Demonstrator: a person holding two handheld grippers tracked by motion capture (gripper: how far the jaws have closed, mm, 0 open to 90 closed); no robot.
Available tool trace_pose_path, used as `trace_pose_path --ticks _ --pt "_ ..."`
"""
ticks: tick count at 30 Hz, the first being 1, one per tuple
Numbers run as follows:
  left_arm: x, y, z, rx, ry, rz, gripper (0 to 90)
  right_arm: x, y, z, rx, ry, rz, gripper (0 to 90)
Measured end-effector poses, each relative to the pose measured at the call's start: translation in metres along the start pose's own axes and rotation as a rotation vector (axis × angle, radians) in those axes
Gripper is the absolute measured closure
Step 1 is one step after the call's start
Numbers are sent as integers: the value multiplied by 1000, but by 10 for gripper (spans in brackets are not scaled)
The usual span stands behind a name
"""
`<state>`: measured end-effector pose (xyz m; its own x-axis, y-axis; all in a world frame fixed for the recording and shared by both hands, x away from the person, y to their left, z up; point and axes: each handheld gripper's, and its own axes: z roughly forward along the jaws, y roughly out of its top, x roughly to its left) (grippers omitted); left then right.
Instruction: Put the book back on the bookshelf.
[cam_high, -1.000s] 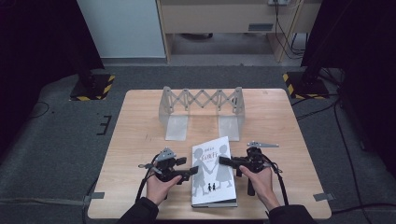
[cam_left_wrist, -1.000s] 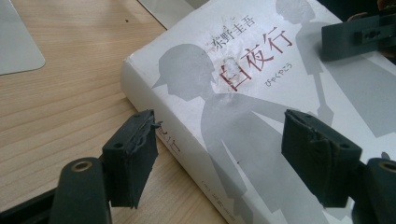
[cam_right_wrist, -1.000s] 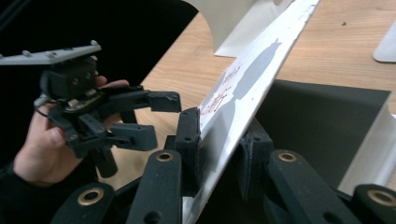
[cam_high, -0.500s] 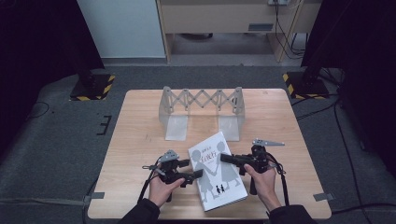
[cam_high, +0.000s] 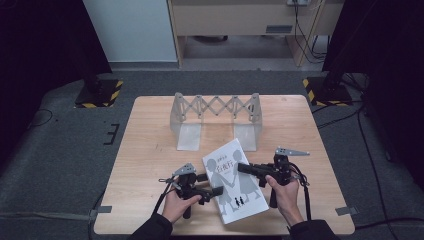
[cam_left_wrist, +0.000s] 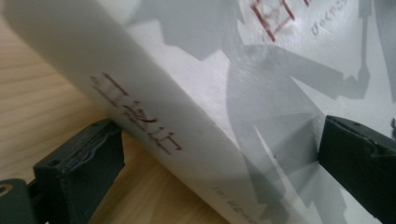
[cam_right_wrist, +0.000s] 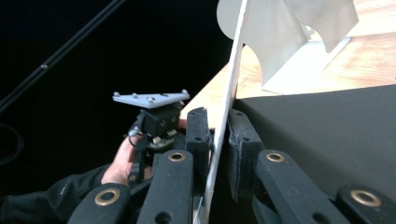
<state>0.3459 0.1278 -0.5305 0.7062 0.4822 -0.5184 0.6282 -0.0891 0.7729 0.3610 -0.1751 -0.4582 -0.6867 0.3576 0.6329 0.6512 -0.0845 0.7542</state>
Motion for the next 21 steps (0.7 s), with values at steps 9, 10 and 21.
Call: trace_pose_path --ticks 9,10,21 --pt "7 -4 3 30 -7 -41 0 -13 -4 3 19 -42 32 808" --pt "8 -5 4 42 -11 -56 0 -15 -4 3 25 -50 34 809" --pt "11 -8 7 87 -16 -105 6 -25 -11 4 87 -137 39 792"
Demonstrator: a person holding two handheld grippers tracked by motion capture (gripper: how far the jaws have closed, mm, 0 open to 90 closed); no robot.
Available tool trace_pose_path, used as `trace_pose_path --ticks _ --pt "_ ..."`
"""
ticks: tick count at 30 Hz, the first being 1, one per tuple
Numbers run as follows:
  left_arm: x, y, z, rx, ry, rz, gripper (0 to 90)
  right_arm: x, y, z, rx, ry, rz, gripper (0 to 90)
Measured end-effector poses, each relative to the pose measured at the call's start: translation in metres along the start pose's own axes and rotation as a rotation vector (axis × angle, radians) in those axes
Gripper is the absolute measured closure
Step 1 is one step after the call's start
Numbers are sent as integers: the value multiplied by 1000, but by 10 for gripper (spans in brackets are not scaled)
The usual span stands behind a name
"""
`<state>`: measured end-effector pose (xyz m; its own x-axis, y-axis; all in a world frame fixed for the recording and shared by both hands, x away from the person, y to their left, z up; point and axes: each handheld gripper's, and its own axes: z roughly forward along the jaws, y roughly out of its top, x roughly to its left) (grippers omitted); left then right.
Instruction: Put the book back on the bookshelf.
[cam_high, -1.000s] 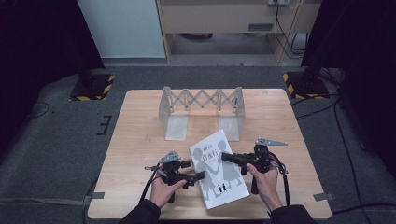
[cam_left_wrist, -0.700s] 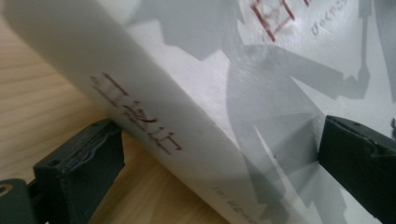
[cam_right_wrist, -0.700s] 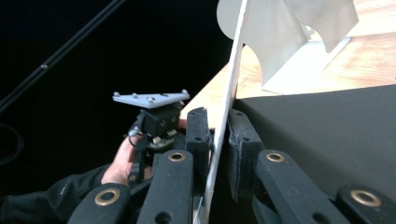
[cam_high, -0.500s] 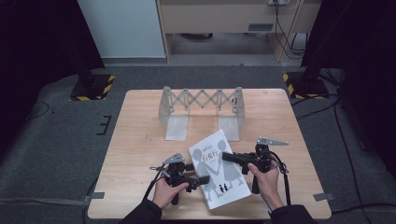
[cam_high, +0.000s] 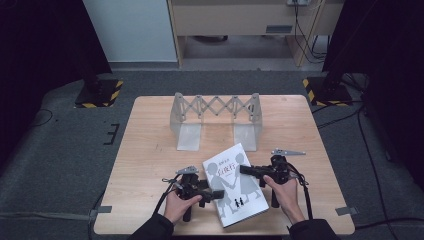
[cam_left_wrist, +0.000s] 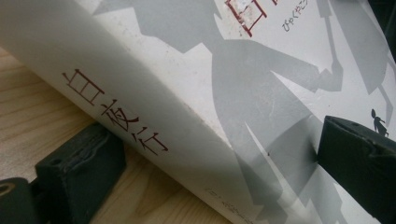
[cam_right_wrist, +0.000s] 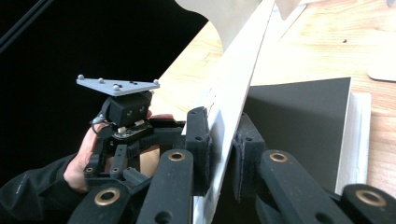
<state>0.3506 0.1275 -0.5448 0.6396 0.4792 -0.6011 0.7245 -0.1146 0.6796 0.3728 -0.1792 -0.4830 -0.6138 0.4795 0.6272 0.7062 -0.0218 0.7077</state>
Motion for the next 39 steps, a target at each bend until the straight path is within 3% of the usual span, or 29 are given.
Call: trace_pose_path --ticks 2,6,14,16,17,18,19,21,23,29,39 --pt "0 0 0 0 2 2 7 -1 -1 0 1 -14 -7 773" --pt "0 -1 0 -8 5 1 10 0 -3 -1 4 -65 -69 719" --pt "1 -4 -1 -39 4 -9 20 5 -9 -1 -3 -208 -267 559" --pt "1 -4 -1 -42 5 -5 32 7 -11 -1 -8 -238 -297 532" --pt "0 -4 -1 -41 14 -4 46 8 -13 2 2 -281 -287 465" --pt "0 -4 -1 -35 27 2 60 7 -17 8 36 -309 -306 385" --pt "0 -4 -1 -33 34 8 73 5 -22 14 55 -328 -296 360" --pt "0 -4 -2 -32 36 10 89 1 -24 17 74 -323 -254 360" --pt "0 -4 -2 -34 36 7 89 1 -23 17 77 -324 -249 360" --pt "1 -4 -1 -40 35 -4 108 -7 -27 20 83 -334 -155 348" --pt "3 1 1 -29 30 -6 118 -11 -29 20 73 -329 -106 354"
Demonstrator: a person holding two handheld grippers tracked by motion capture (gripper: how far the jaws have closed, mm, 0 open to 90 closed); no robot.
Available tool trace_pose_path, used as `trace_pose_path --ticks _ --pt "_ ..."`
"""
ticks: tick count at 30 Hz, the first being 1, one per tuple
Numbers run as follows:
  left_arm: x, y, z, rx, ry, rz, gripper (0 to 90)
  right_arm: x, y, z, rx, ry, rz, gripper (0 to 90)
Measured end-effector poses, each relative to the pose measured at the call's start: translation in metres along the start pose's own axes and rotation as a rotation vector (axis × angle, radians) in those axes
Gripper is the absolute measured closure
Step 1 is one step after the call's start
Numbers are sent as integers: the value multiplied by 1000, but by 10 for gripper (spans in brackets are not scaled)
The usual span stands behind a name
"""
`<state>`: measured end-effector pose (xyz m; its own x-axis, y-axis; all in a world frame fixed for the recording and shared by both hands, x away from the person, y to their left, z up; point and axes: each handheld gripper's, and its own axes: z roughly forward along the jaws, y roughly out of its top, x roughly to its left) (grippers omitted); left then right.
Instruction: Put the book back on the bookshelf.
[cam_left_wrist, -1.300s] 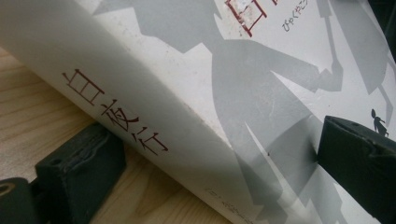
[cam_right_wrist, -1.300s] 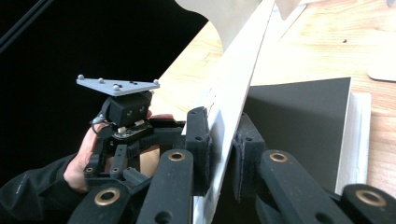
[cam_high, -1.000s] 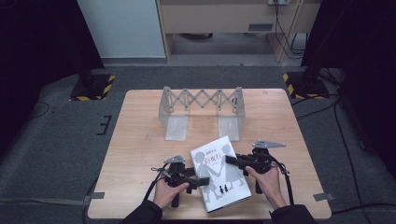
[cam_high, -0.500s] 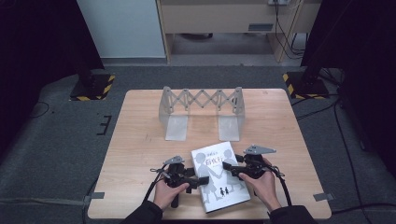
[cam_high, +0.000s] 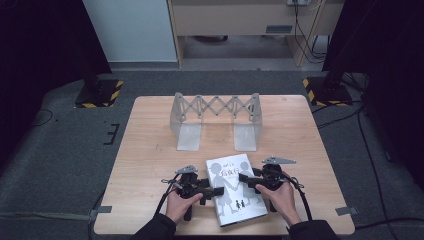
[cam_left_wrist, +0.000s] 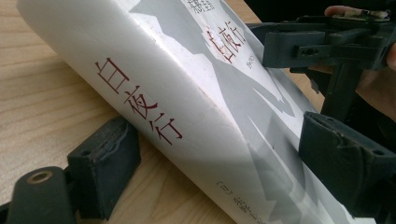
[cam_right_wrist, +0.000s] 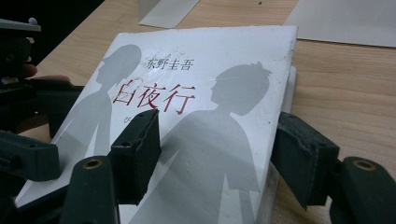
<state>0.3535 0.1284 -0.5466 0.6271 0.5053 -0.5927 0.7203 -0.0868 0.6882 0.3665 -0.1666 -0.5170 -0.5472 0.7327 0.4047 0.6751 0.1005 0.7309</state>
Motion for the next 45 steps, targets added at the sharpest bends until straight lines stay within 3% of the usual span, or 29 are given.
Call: trace_pose_path --ticks 9,12,15,20,26,32,34,37,40,42,45 --pt "-1 3 2 25 -4 14 79 2 -1 2 -18 17 20 361" --pt "-4 5 4 52 0 41 49 3 -1 3 -25 33 10 372" --pt "-3 3 4 26 -9 14 42 8 0 4 -28 64 19 405" --pt "7 -3 1 -64 -38 -93 149 9 1 6 -15 62 2 400" --pt "7 -4 1 -81 -32 -117 179 4 2 3 41 61 -34 337" --pt "7 -2 0 -65 -27 -122 185 -3 -4 2 49 96 58 335" --pt "7 0 0 -51 -24 -129 188 -1 -4 6 57 136 69 352" --pt "5 1 -1 -40 -21 -136 189 1 -1 6 73 124 66 361" --pt "2 9 -4 -31 -14 -108 196 1 1 4 63 130 67 391" --pt "1 14 -9 -67 -25 -109 243 0 4 0 21 139 52 444" --pt "-6 24 -16 -110 -13 -51 299 0 10 -7 -43 157 35 479"
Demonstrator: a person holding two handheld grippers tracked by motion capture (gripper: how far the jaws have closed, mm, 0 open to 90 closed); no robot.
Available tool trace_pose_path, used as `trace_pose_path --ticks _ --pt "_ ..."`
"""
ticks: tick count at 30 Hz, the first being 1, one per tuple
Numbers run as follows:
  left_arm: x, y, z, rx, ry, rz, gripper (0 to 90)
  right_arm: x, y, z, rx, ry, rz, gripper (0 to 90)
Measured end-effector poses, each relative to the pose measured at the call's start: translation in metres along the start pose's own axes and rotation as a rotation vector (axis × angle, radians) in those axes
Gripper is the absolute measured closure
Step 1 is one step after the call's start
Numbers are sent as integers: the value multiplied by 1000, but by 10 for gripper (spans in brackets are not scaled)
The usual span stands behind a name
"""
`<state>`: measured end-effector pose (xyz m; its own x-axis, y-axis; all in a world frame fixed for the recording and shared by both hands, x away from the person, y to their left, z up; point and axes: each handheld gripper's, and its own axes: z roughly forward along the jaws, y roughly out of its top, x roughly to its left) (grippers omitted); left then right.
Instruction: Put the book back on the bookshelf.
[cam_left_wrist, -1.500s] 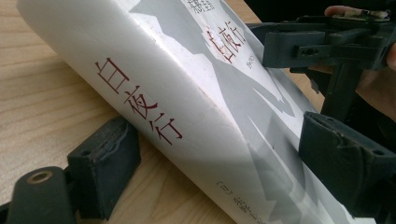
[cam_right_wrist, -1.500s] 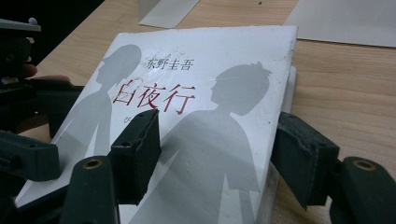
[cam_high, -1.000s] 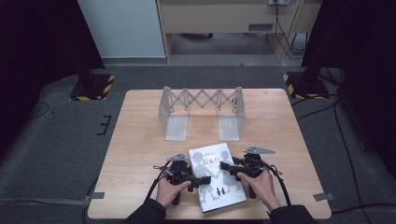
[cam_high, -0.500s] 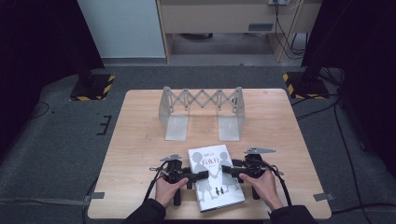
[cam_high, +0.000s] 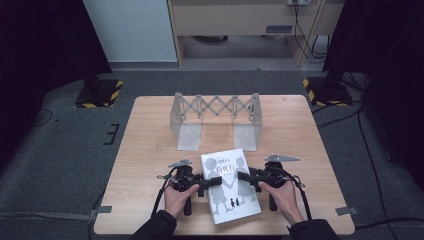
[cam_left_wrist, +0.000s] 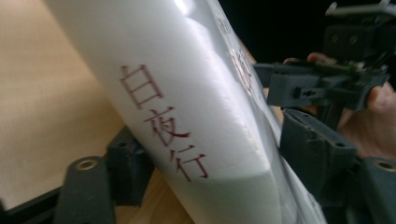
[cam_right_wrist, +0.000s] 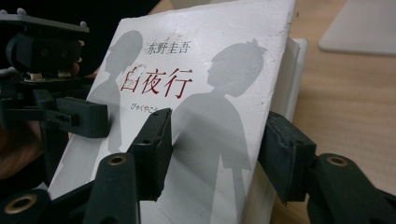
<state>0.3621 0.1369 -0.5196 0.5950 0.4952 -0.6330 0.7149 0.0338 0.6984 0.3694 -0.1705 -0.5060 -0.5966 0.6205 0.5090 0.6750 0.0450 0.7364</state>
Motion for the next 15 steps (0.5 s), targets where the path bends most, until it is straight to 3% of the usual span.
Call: trace_pose_path --ticks 7,9,15 --pt "-12 17 -5 -68 -1 70 372 7 14 -6 -77 -6 -67 487" --pt "-14 21 -6 -90 -17 89 396 9 18 -9 -95 -12 -86 487" --pt "-14 23 -2 -91 -43 122 406 10 16 -14 -135 -20 -113 485"
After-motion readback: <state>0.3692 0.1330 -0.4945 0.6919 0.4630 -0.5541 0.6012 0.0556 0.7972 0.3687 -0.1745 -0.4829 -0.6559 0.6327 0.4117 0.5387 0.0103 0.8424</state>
